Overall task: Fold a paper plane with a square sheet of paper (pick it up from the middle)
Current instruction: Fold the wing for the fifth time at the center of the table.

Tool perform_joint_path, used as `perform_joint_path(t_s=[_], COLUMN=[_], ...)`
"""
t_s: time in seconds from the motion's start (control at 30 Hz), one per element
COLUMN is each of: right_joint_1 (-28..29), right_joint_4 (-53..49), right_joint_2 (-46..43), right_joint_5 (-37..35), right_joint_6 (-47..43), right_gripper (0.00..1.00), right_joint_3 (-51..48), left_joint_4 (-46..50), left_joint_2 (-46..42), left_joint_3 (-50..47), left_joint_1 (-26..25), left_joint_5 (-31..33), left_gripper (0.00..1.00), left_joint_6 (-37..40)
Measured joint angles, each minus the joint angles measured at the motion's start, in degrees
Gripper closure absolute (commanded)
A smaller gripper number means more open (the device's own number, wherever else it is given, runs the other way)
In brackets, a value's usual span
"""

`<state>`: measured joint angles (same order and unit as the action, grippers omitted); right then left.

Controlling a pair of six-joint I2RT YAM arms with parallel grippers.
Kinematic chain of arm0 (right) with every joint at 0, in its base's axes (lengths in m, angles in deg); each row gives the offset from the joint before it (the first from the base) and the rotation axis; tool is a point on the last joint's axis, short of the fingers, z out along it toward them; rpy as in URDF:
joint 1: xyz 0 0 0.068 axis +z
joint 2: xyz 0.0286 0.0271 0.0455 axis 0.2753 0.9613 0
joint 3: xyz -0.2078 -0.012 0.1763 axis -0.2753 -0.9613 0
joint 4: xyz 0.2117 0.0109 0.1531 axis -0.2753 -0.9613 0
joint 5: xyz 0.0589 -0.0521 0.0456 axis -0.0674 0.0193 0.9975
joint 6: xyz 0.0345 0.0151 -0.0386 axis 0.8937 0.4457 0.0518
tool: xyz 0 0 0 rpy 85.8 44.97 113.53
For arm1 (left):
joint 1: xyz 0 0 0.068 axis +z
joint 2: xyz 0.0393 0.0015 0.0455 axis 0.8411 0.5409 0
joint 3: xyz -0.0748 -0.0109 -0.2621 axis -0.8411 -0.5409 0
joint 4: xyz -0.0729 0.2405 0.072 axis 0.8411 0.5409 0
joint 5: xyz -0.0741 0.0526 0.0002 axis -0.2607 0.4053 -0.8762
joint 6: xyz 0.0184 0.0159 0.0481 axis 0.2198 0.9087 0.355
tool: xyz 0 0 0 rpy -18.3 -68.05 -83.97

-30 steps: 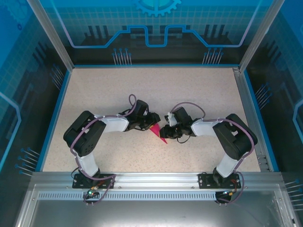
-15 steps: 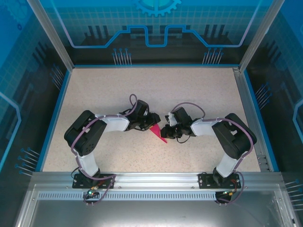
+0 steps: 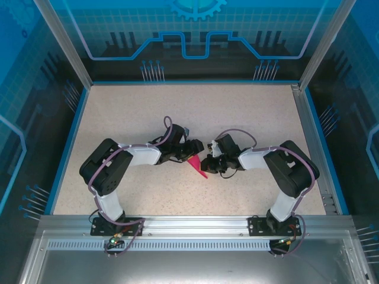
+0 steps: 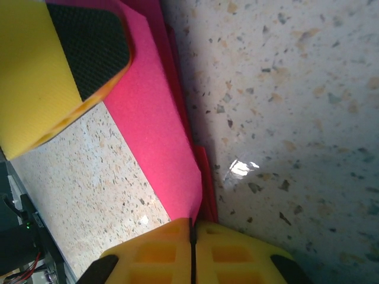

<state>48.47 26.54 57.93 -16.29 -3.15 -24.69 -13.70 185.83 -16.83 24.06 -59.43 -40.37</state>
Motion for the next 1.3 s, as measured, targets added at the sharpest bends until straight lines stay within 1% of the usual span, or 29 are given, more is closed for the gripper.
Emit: perform_joint_path(t_s=[0.23,0.37,0.47,0.67,0.73,0.8,0.9,0.97,1.13,1.3], right_joint_1=[0.0,0.0,0.0,0.0,0.0,0.0,0.0,0.1,0.8,1.4], right_joint_4=[0.6,1.2,1.4,-3.0,-5.3,-7.6,-9.4,-9.2,-7.1,-5.2], right_joint_2=[0.3,0.3,-0.1,-3.0,-4.9,-7.5,-11.2,-12.2,-9.3,-3.6], right_joint_5=[0.4,0.4,0.2,-1.8,-3.0,-4.4,-5.4,-4.5,-0.2,1.3], right_joint_6=[1.1,1.7,1.8,0.3,-0.5,-1.2,-2.6,-3.3,-3.7,-3.6], right_gripper=[0.93,0.89,0.88,0.75,0.74,0.76,0.86,0.92,0.94,0.94], right_joint_3=[0.0,-0.2,-0.4,-0.6,-0.7,-0.7,-0.6,-0.5,1.3,2.4], left_joint_4=[-0.8,0.2,1.6,3.2,3.6,4.3,5.1,5.7,6.4,6.8], left_joint_2=[0.0,1.6,2.4,2.9,3.0,3.1,3.3,3.4,3.5,3.5], left_joint_3=[-0.3,-0.2,0.4,1.4,1.6,2.0,2.5,2.8,3.2,3.5], left_joint_1=[0.0,0.0,0.0,0.0,0.0,0.0,0.0,0.0,0.0,0.0], left_joint_5=[-0.6,-0.3,0.2,0.5,0.5,0.5,0.5,0.5,0.5,0.5], left_gripper=[0.41,0.44,0.45,0.46,0.46,0.46,0.46,0.46,0.45,0.46], left_joint_6=[0.1,0.1,-0.3,-0.3,-0.3,-0.3,0.0,0.0,0.2,0.2])
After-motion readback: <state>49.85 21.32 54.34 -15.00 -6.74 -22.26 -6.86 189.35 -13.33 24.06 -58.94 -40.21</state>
